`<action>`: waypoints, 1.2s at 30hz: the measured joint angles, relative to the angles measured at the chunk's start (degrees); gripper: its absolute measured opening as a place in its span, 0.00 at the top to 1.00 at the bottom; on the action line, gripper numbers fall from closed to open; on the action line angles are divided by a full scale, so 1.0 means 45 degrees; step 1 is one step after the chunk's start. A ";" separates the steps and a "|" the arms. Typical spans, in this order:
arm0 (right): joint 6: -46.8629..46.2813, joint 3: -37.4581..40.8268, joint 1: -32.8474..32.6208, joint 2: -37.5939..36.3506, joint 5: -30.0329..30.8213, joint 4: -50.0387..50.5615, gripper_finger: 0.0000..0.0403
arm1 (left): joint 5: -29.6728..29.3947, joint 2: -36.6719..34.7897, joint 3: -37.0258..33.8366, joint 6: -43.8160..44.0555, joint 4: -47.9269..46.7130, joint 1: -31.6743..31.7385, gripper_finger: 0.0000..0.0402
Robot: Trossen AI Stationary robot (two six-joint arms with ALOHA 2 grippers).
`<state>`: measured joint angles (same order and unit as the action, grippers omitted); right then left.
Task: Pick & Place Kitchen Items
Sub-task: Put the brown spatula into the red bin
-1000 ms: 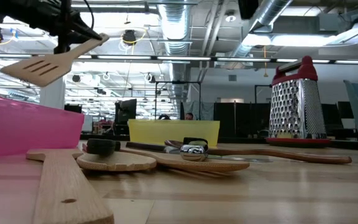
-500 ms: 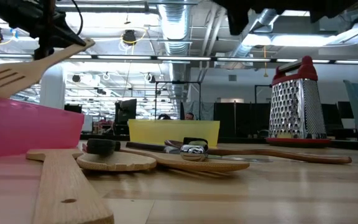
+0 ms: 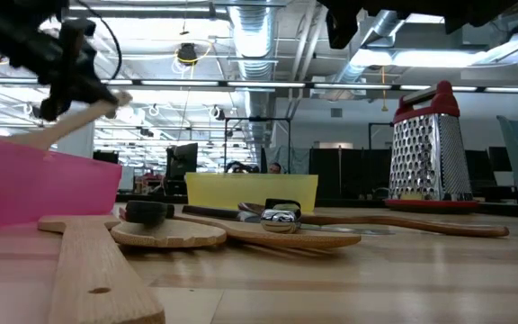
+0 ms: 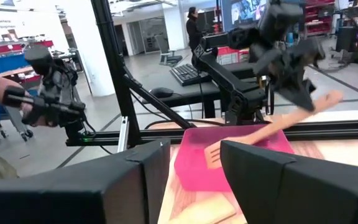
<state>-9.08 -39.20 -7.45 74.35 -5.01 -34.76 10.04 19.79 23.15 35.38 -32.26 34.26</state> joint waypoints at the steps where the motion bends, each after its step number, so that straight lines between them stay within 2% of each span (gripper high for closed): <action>1: 0.0000 0.0000 0.0002 0.0000 0.0004 0.0000 0.62 | -0.0008 -0.0003 -0.0221 0.0087 0.0001 0.0000 0.98; 6: -0.0102 0.0000 0.0002 0.0000 0.0027 0.0005 0.64 | 0.0004 0.0002 -0.0731 0.0201 0.0336 0.0000 0.98; 18: -0.0133 0.0000 0.0002 0.0000 0.0085 0.0005 0.67 | -0.0217 0.0871 -0.0767 0.0966 0.0254 0.0000 0.97; 28: -0.0335 0.0000 -0.0002 0.0000 0.0095 0.0005 0.67 | -0.0276 0.1891 -0.0767 0.0887 0.0254 -0.0020 0.98; 36: -0.0335 0.0000 -0.0002 0.0000 0.0104 0.0133 0.67 | 0.0026 0.1973 -0.0767 0.0523 0.0210 -0.0024 0.98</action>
<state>-10.59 -39.20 -7.46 74.35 -4.54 -34.16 10.16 28.67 19.70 37.73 -31.31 34.15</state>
